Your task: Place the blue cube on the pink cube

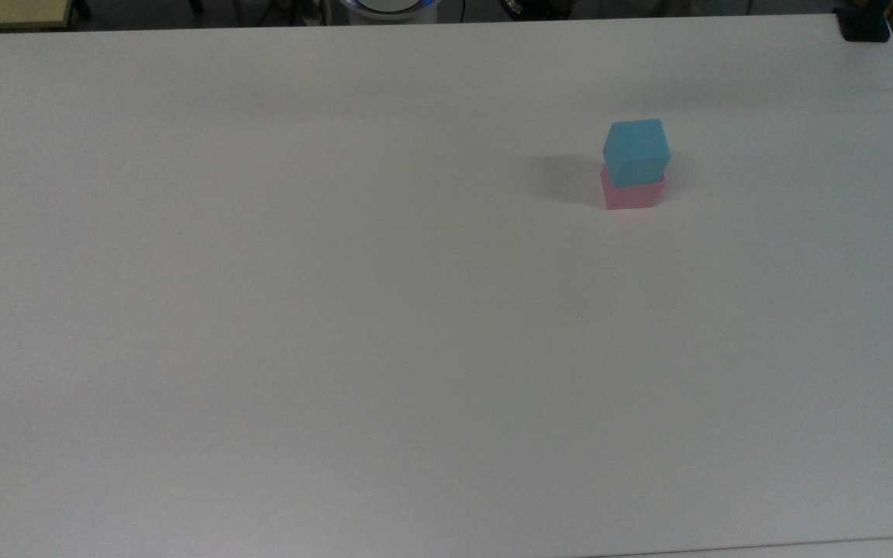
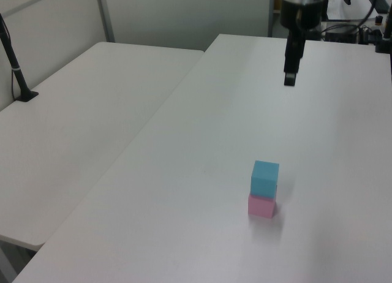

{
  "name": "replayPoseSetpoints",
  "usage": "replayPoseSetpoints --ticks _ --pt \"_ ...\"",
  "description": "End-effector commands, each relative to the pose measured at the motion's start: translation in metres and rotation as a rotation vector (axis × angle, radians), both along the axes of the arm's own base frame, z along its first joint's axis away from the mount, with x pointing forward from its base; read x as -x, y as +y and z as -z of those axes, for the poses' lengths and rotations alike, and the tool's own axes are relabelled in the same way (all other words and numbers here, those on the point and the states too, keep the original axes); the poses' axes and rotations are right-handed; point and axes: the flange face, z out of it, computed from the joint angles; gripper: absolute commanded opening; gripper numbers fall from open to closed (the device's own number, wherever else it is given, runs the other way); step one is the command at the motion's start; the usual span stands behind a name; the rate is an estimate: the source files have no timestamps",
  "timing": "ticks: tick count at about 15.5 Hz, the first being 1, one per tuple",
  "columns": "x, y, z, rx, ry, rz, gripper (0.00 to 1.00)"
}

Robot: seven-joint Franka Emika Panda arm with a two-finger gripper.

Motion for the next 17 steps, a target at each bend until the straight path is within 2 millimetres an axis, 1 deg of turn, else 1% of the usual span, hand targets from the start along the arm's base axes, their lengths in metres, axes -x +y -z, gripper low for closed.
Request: replayPoseSetpoints --ticks 1,2,4,7,8,9,12,15,16,17 --pt "-0.021 -0.078 -0.014 -0.021 0.050 -0.009 1.00" --pt "-0.027 -0.105 -0.019 -0.026 0.054 0.000 1.00" --pt "-0.040 -0.160 -0.019 -0.037 0.076 0.018 1.00" --pt "-0.048 -0.242 -0.025 -0.053 0.084 0.056 1.00" --pt "-0.049 -0.260 -0.025 -0.054 0.083 0.068 1.00" --pt "-0.049 -0.272 -0.025 -0.055 0.084 0.082 1.00" --pt "-0.050 -0.292 -0.022 -0.055 0.088 0.119 1.00" --pt "-0.051 -0.301 -0.022 -0.055 0.087 0.136 1.00" --pt "-0.051 -0.307 -0.022 -0.056 0.084 0.144 1.00" --pt "-0.053 -0.308 -0.021 -0.056 0.083 0.141 1.00"
